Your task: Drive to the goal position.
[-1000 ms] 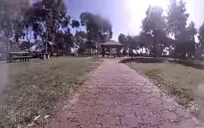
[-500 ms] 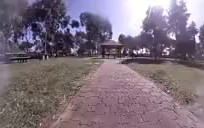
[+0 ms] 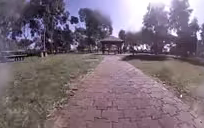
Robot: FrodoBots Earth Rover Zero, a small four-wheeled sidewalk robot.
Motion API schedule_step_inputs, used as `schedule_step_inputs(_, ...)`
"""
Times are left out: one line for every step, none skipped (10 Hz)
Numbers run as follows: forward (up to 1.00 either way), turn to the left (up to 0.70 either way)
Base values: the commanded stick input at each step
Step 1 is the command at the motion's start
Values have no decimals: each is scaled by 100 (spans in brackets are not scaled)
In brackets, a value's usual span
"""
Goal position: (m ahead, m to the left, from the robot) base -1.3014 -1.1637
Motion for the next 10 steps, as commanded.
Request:
schedule_step_inputs(0,5)
schedule_step_inputs(0,5)
schedule_step_inputs(0,5)
schedule_step_inputs(0,4)
schedule_step_inputs(0,4)
schedule_step_inputs(0,4)
schedule_step_inputs(0,70)
schedule_step_inputs(0,70)
schedule_step_inputs(0,70)
schedule_step_inputs(0,70)
